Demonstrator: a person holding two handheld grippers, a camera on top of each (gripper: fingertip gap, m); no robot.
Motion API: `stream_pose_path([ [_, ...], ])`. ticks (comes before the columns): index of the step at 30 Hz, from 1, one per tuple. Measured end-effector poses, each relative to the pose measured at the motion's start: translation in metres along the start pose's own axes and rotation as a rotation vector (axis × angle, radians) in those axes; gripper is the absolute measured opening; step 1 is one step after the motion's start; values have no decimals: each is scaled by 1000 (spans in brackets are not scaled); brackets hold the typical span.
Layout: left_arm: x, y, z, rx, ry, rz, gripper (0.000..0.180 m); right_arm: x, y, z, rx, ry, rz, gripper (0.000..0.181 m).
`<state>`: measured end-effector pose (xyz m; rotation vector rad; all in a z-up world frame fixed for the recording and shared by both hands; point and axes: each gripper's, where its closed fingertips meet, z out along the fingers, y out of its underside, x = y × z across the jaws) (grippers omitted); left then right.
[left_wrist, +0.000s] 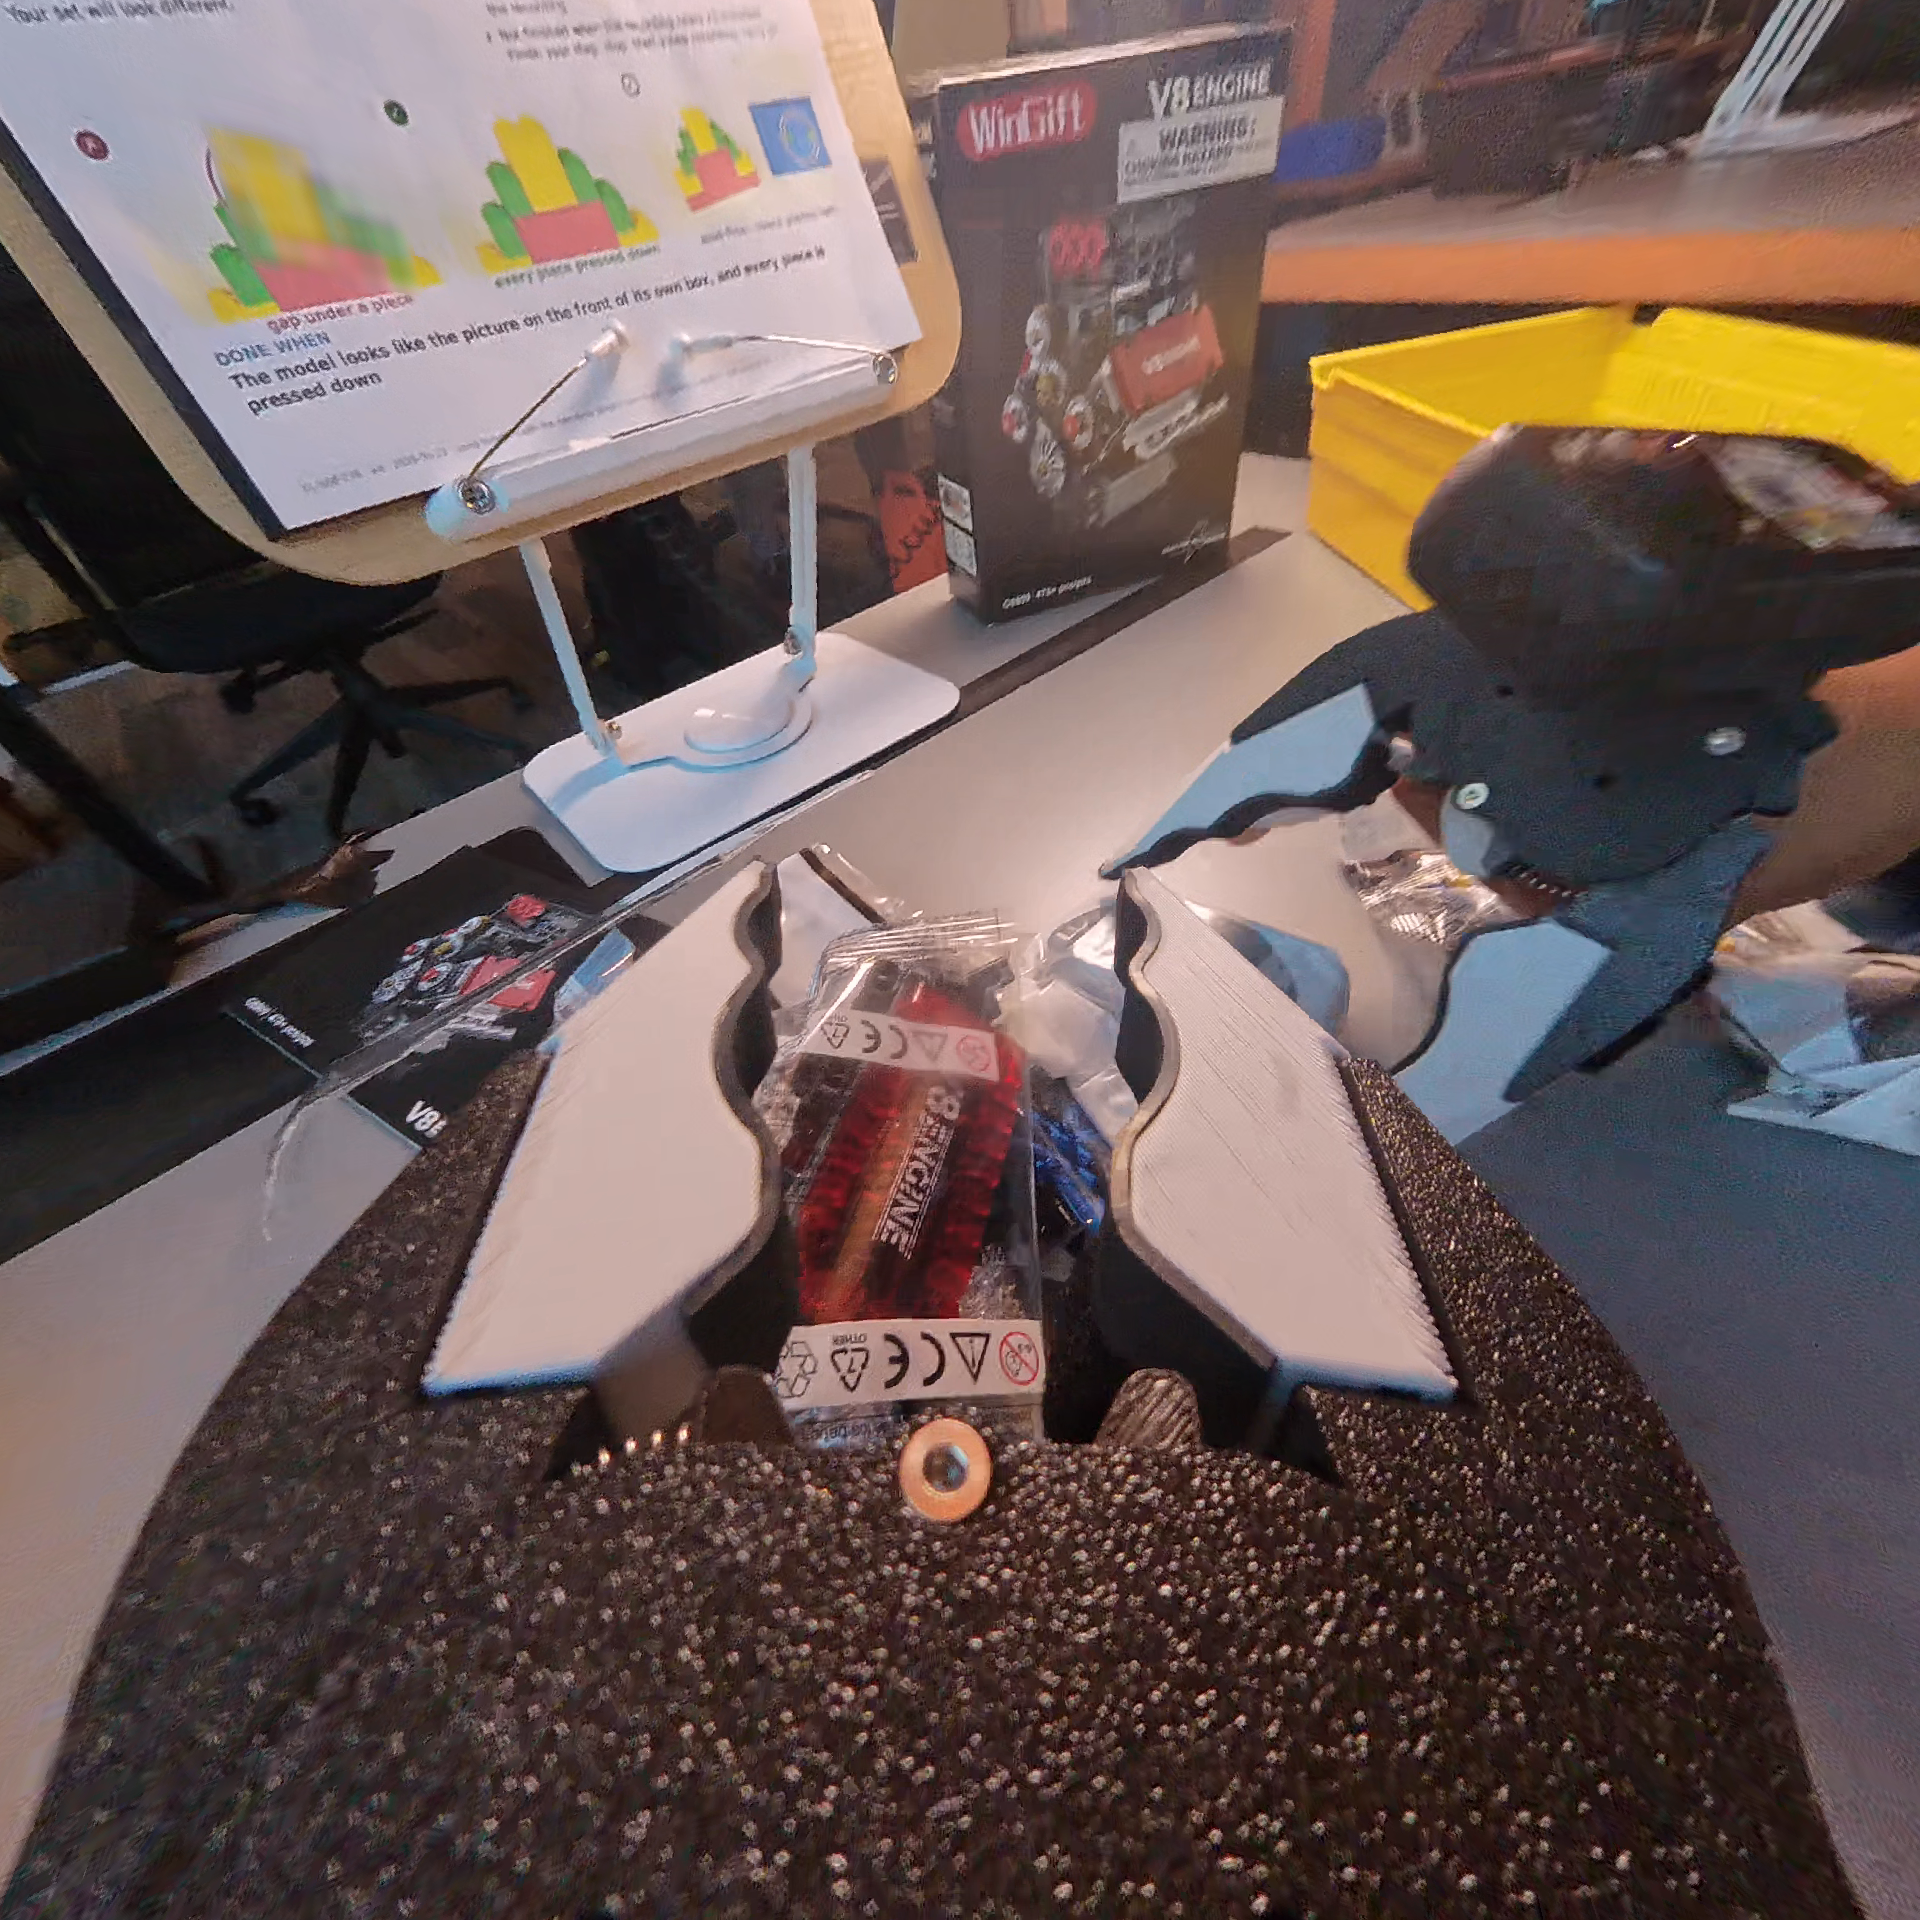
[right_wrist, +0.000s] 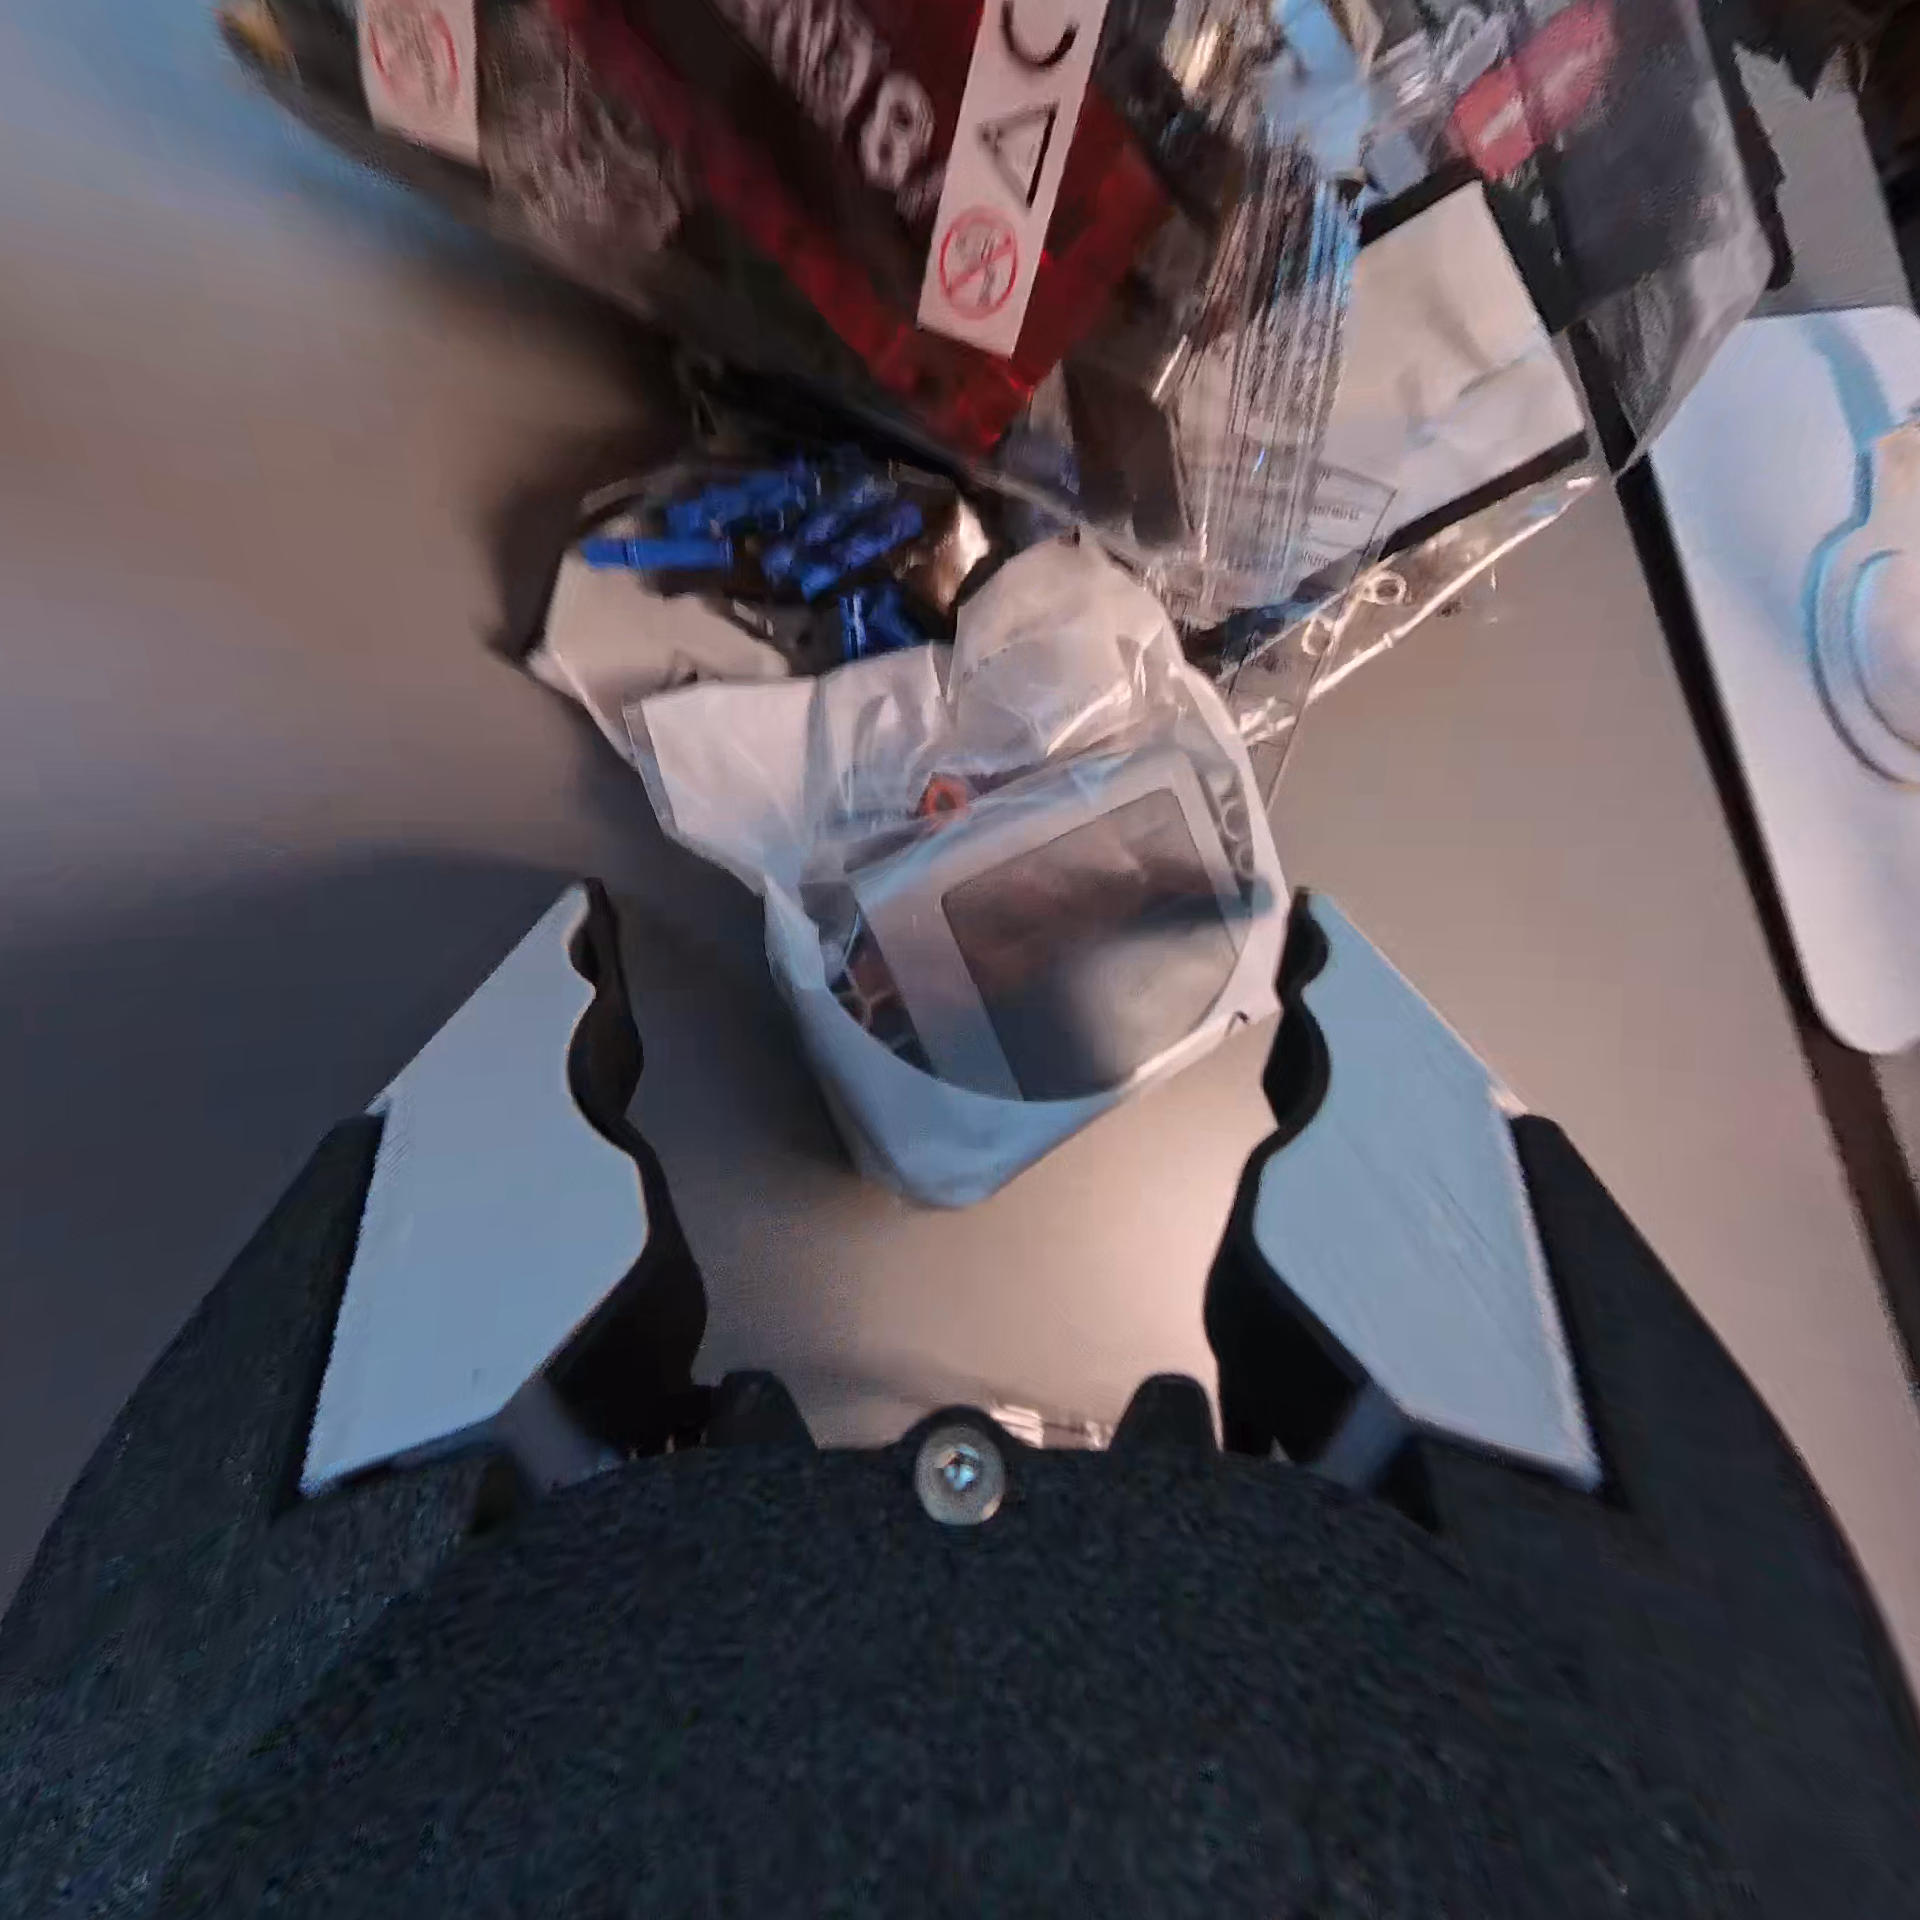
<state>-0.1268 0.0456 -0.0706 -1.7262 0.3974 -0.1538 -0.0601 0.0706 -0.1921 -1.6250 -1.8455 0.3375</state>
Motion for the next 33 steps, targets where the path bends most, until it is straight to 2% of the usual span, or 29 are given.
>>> stream_pose_path([
  [1, 0, 0, 0, 12, 2, -11, 60, 3, -4, 0, 35, -10, 73, 99],
  [5, -4, -1, -1, 32, 3, -36, 59, 16, 6, -18, 32, 39, 43, 63],
  [7, -1, -2, -1, 45, 32, -78, 58, 19, -4, -36, 155, 13, 108, 26],
  [10, 8, -2, 2, 53, 89, -129, 57, 36, -13, -65, 310, -12, 224, 9],
  [13, 17, 0, 6, 44, 120, -134, 56, 49, -18, -88, 465, -83, 363, 3],
  [17, 40, -7, 7, 64, 229, -194, 56, 45, -50, -144, 846, -424, 553, 1],
  [20, 70, -31, -3, 168, 479, -401, 70, 33, -67, -189, 1080, -731, 618, 1],
  [22, 87, -48, -14, 247, 669, -552, 79, 24, -75, -202, 1170, -881, 662, 1],
  [25, 113, -57, -24, 274, 830, -604, 80, 7, -84, -200, 1175, -1014, 695, 1],
  [26, 119, -59, -26, 282, 856, -606, 71, 0, -86, -195, 1149, -1018, 688, 1],
  [28, 125, -55, -27, 260, 873, -573, 34, -5, -86, -187, 1107, -976, 656, 1],
  [33, 106, -23, -15, 71, 782, -503, 34, 14, -59, -171, 899, -616, 454, 0],
])
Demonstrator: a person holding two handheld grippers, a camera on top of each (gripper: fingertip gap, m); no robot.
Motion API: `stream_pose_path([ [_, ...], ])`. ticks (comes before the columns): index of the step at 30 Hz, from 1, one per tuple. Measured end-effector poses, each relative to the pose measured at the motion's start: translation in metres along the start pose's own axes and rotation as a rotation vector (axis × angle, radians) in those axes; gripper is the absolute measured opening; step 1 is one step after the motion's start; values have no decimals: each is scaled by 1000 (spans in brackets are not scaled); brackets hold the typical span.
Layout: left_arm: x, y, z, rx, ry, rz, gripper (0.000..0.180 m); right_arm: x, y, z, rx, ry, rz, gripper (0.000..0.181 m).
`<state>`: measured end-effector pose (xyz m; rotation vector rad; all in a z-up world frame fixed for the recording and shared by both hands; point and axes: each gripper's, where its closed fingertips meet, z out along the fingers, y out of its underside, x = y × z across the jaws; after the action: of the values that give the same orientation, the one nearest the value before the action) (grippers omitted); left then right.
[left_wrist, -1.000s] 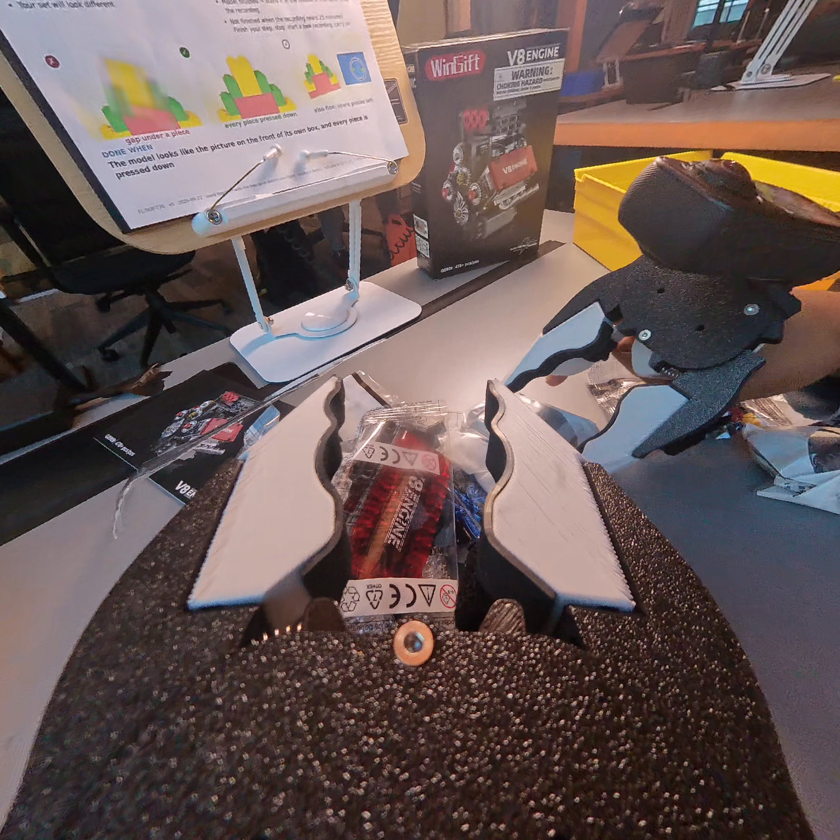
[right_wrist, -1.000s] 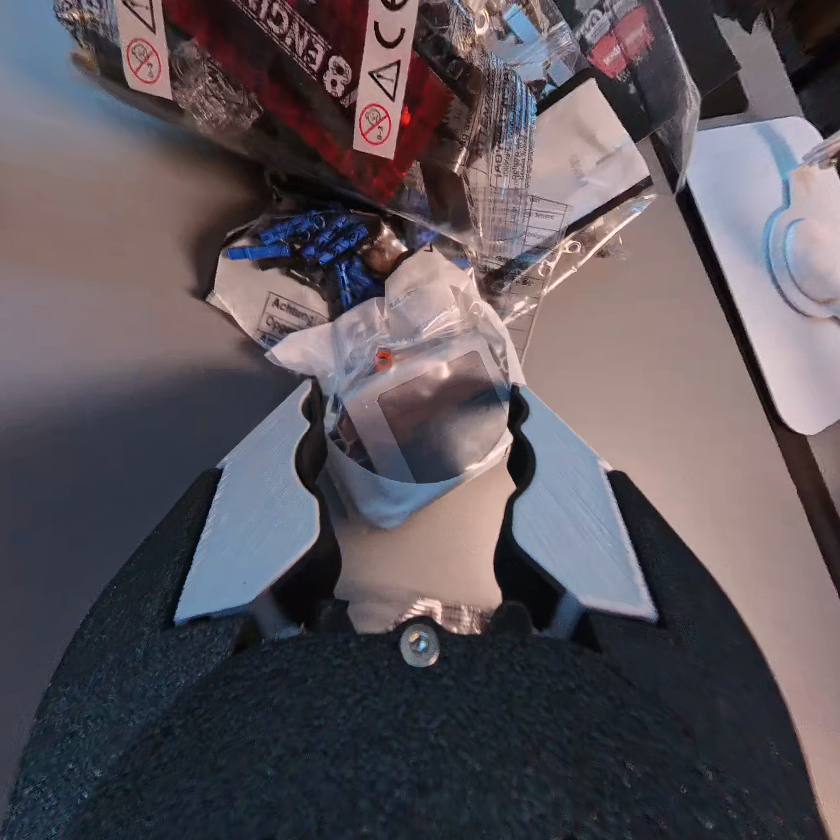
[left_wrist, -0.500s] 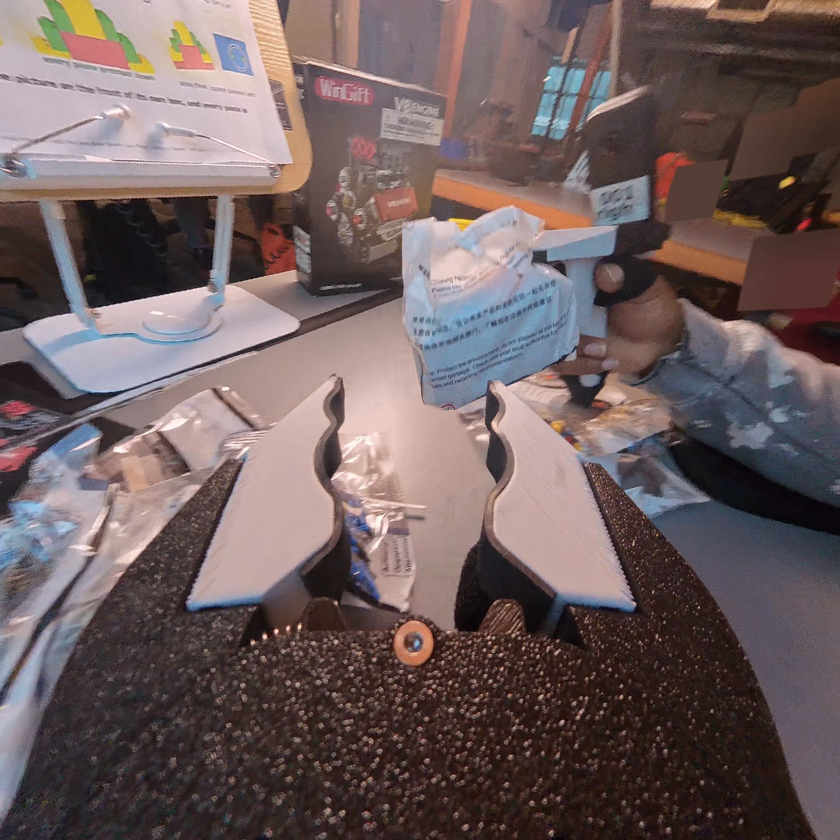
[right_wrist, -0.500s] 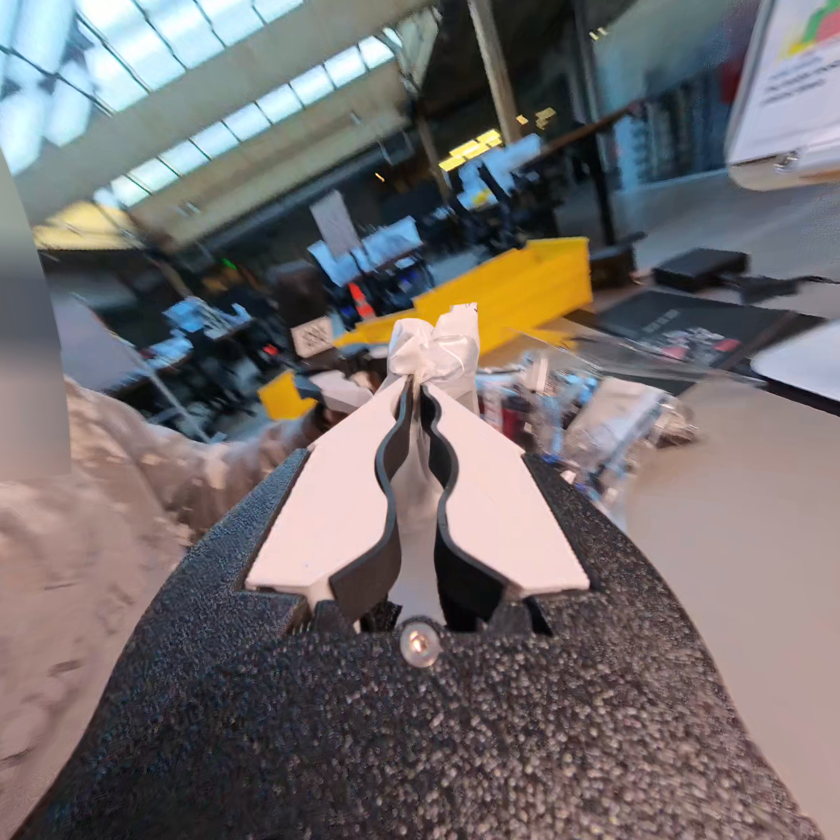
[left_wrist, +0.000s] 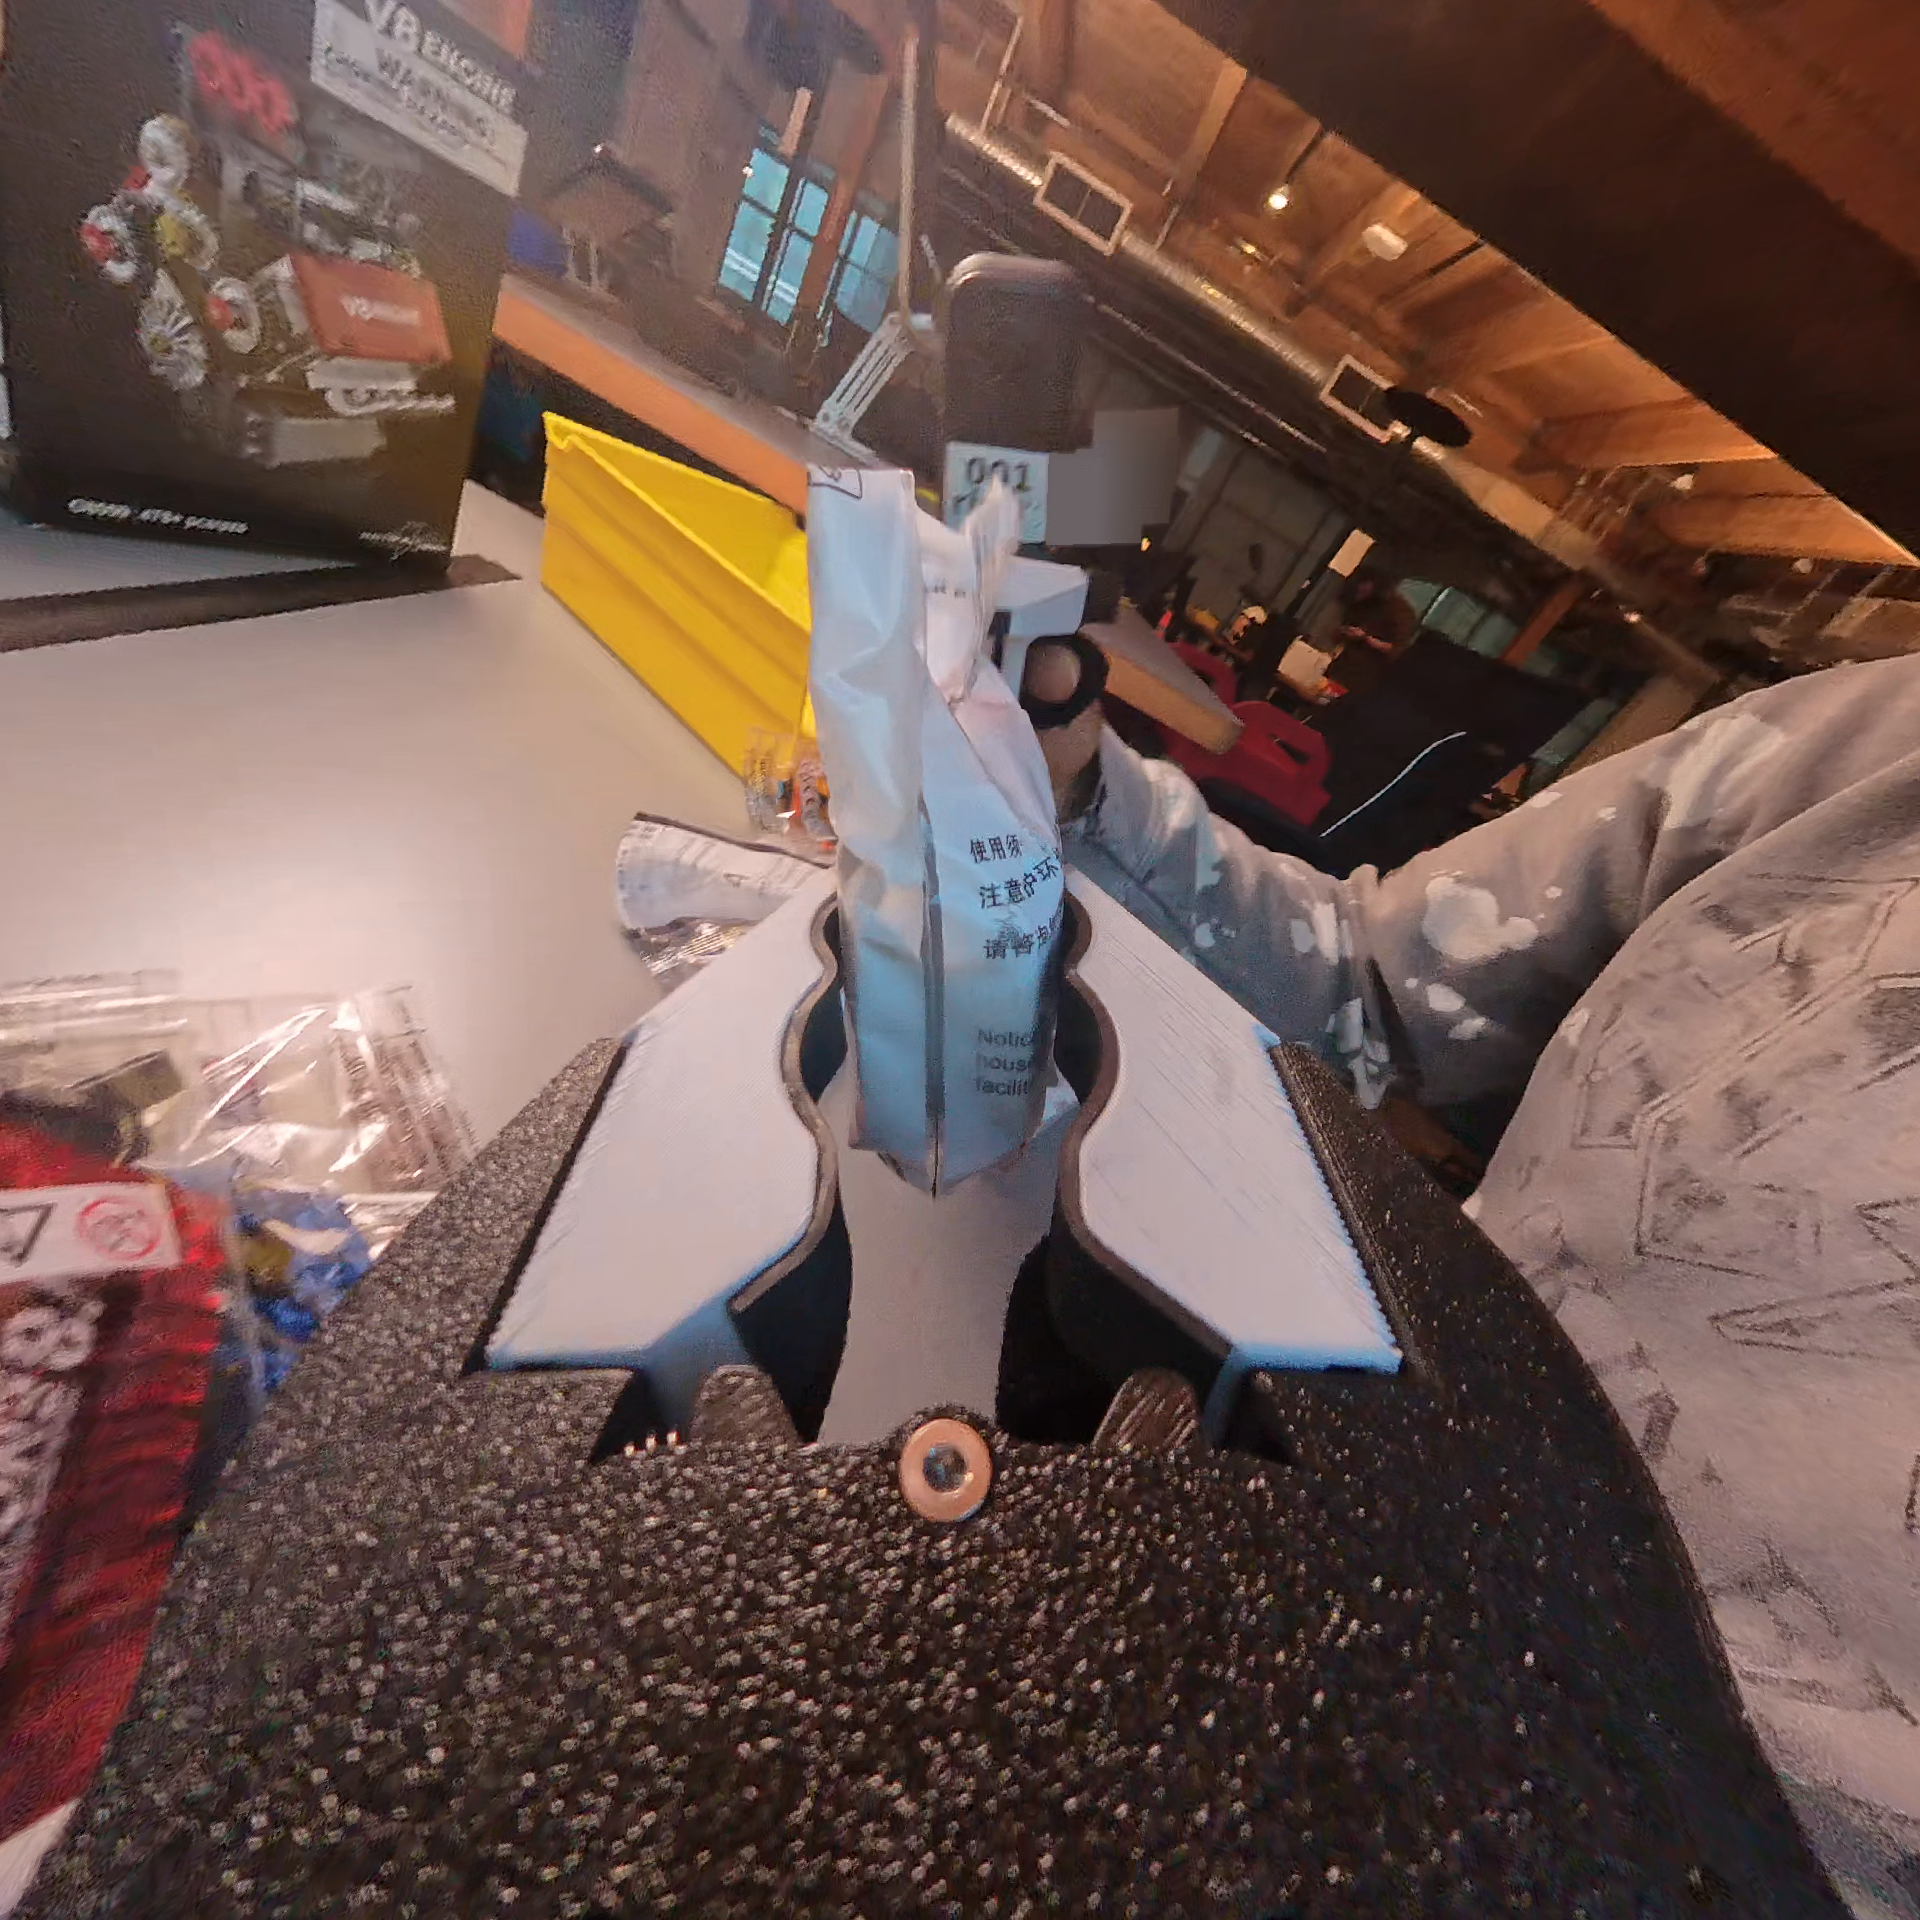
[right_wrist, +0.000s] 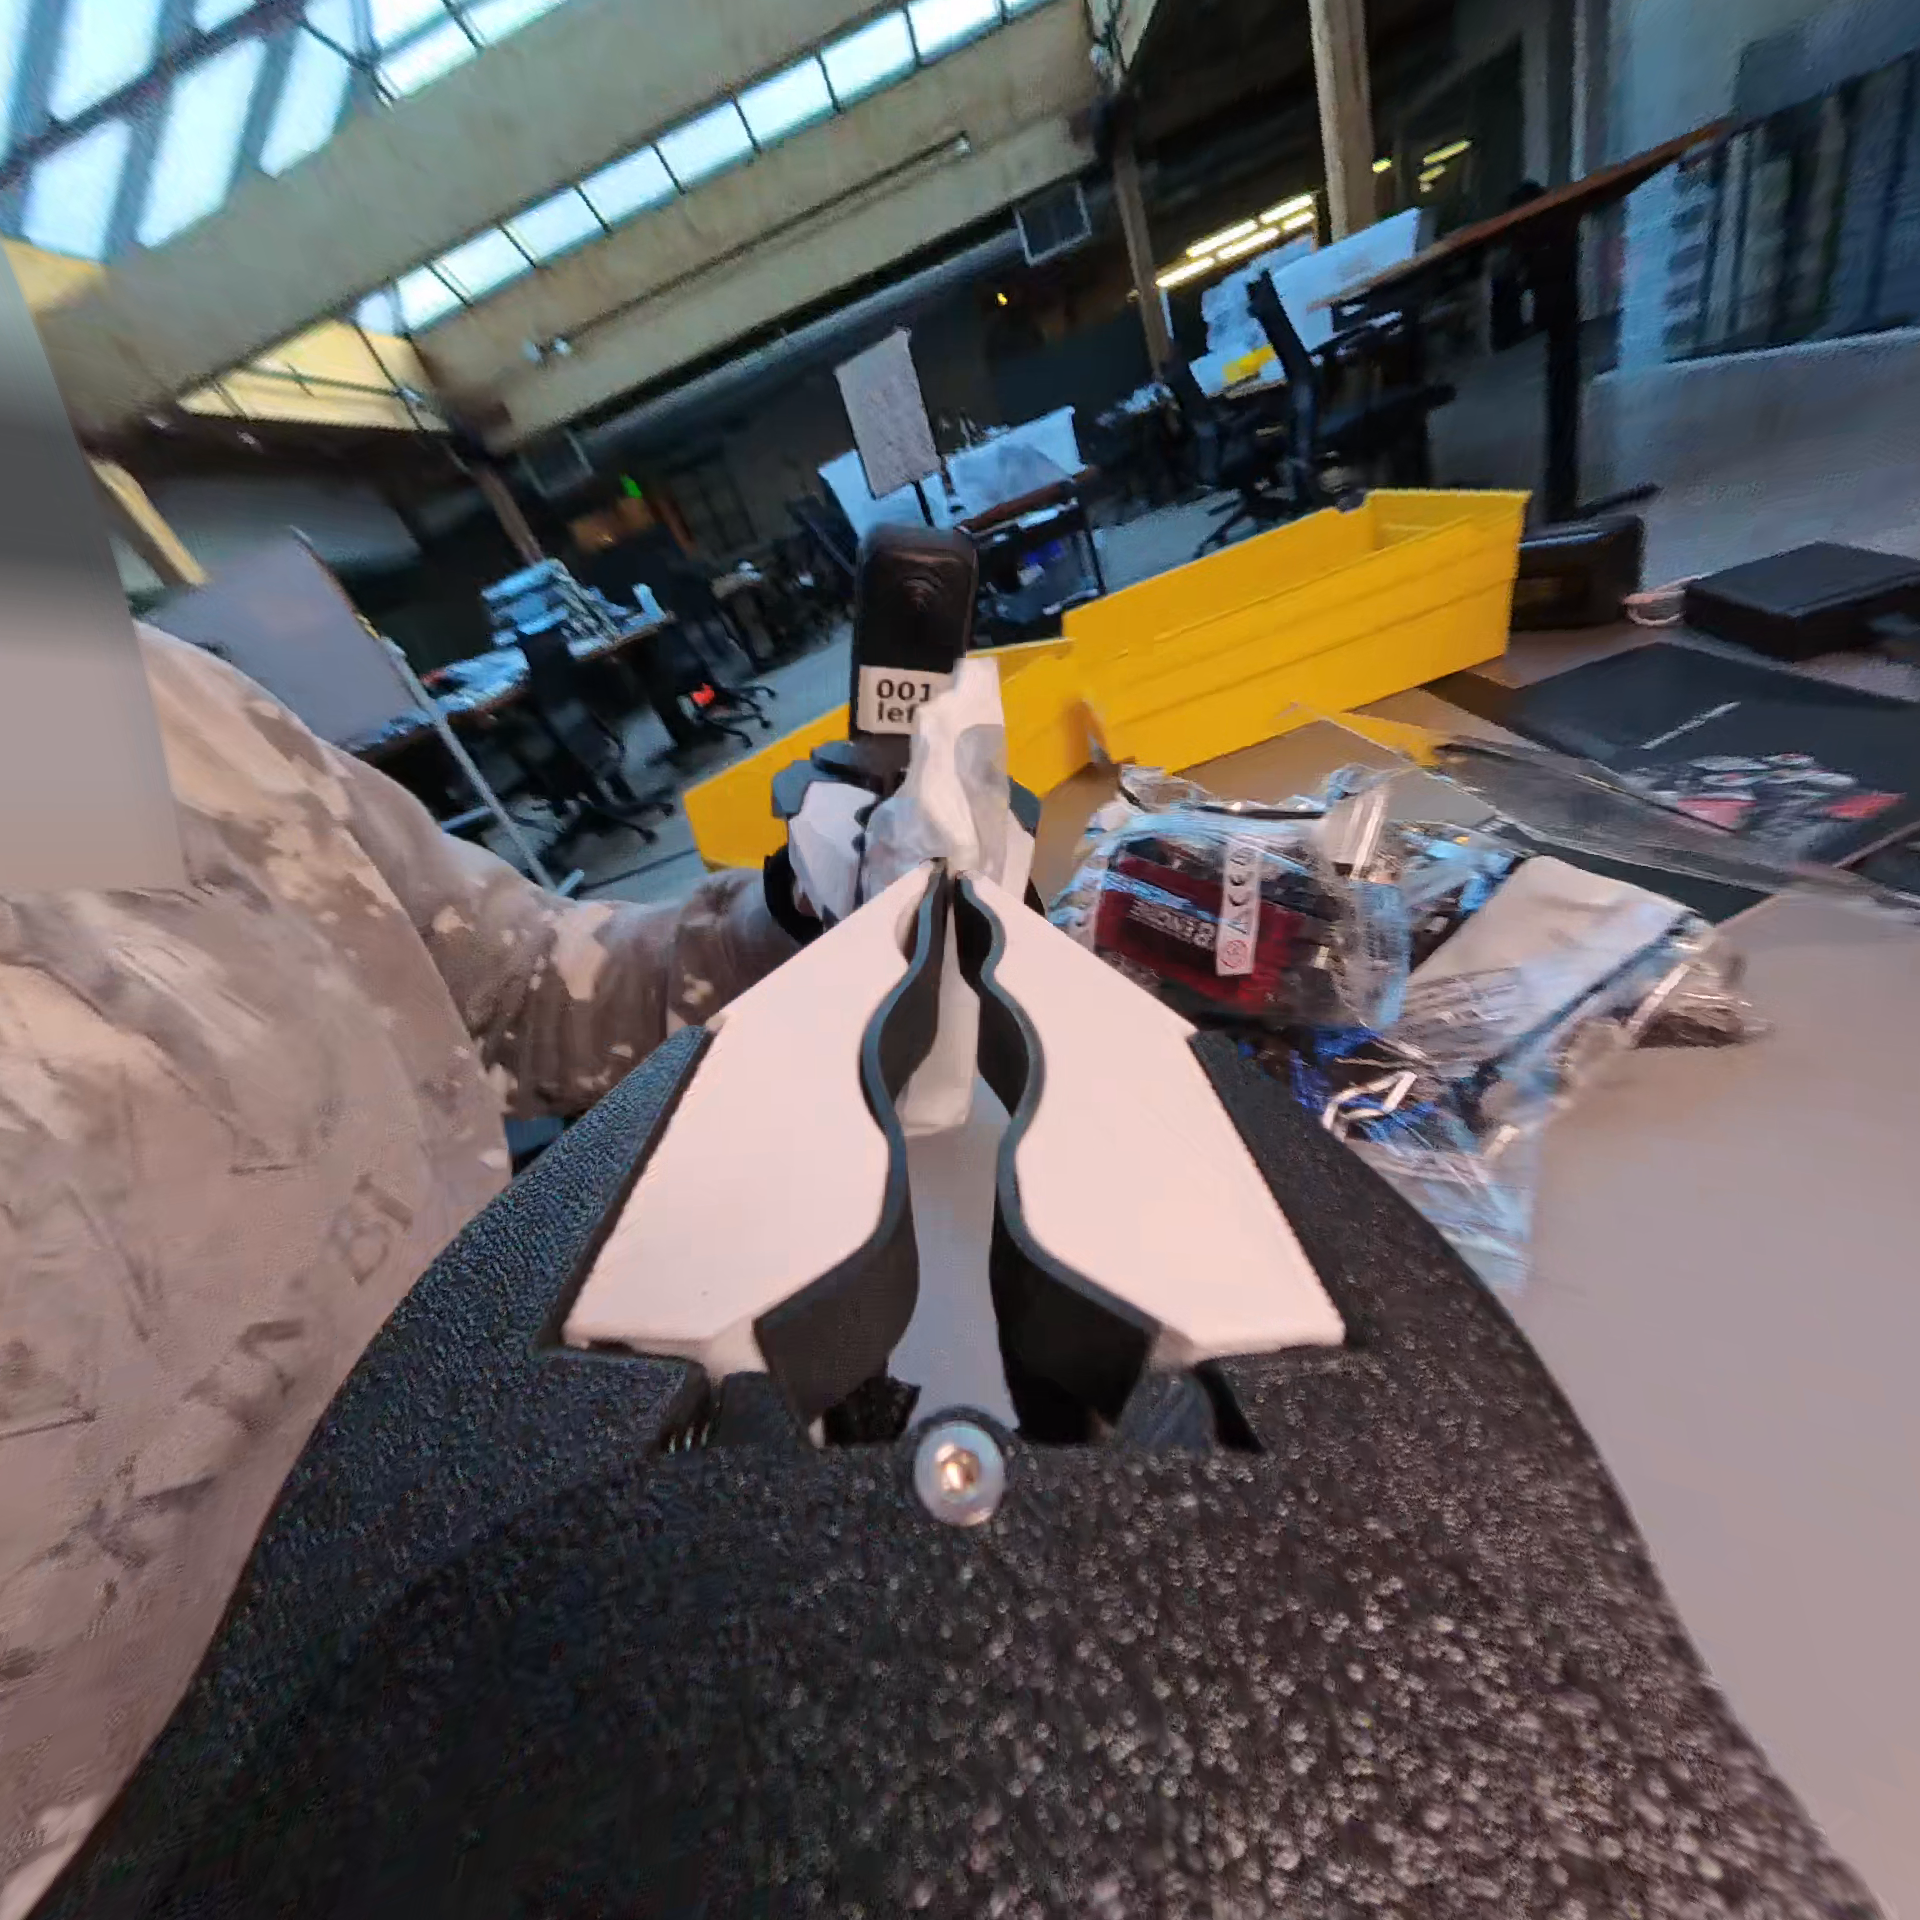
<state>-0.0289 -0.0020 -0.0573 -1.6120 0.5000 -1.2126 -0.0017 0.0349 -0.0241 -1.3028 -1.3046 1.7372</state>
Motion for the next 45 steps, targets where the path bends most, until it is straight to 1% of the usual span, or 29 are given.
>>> stream_pose_path([
  [2, -8, 3, -6, -25, -20, -19, 33, 9, 5, -11, -87, 92, -88, 0],
  [3, -10, 6, -6, -51, -39, 8, 34, 13, 7, -14, -111, 134, -132, 0],
  [5, -16, 13, -5, -91, -80, 29, 33, 10, 4, -13, -87, 123, -134, 3],
  [6, -17, 15, -3, -96, -81, 15, 34, 8, 2, -12, -70, 111, -117, 17],
  [7, -15, 18, 0, -98, -65, 4, 33, 10, 7, -9, -92, 116, -103, 45],
  [8, -12, 20, 3, -100, -46, 6, 34, 14, 17, -6, -154, 141, -103, 74],
  [9, -9, 21, 6, -103, -37, 15, 34, 19, 30, -2, -227, 165, -122, 84],
  [10, -8, 23, 8, -113, -39, 23, 34, 18, 39, 1, -271, 165, -153, 73],
  [12, -11, 27, 9, -135, -59, 28, 33, 10, 36, 2, -257, 127, -191, 0],
  [16, -6, 15, 3, -91, -30, 14, 33, 1, 18, -18, -239, 108, -243, 0],
  [19, -2, 16, 4, -106, -31, 52, 33, -5, 6, -28, -202, 106, -283, 0],
  [22, -3, 13, 1, -95, -31, 41, 33, -6, 4, -32, -178, 95, -268, 0],
  [23, -8, 13, -1, -90, -52, 38, 34, 1, -1, -33, -138, 132, -257, 6],
  [25, -14, 9, -5, -61, -61, 2, 33, 14, -6, -34, -86, 180, -200, 54],
  [26, -15, 6, -6, -40, -54, -19, 34, 20, -3, -32, -94, 196, -167, 71],
  [28, -13, 4, -5, -19, -39, -44, 33, 25, 9, -22, -123, 198, -130, 77],
  [29, -13, 6, -4, -24, -34, -46, 33, 23, 15, -13, -134, 180, -114, 76],
  [30, -12, 8, -1, -35, -34, -42, 33, 22, 22, -5, -150, 163, -94, 70],
  [31, -12, 12, 1, -48, -37, -38, 34, 21, 29, 3, -168, 154, -79, 50],
  [32, -13, 15, 3, -61, -44, -34, 34, 18, 34, 7, -186, 137, -83, 16],
  [33, -16, 17, 4, -71, -63, -33, 34, 14, 36, 10, -192, 116, -106, 1],
  [36, -29, 18, 0, -89, -147, -1, 38, 19, 37, 3, -261, 177, -214, 0],
  [38, -39, 11, -9, -97, -244, 75, 37, 33, 25, -10, -280, 287, -267, 0],
  [41, -52, -16, -33, -31, -413, 206, 38, 74, -2, -42, -330, 548, -387, 0],
  [43, -64, -37, -59, 18, -577, 310, 38, 111, -13, -72, -441, 753, -494, 0],
  [45, -81, -50, -90, 3, -776, 408, 41, 150, -17, -103, -580, 948, -593, 0],
])
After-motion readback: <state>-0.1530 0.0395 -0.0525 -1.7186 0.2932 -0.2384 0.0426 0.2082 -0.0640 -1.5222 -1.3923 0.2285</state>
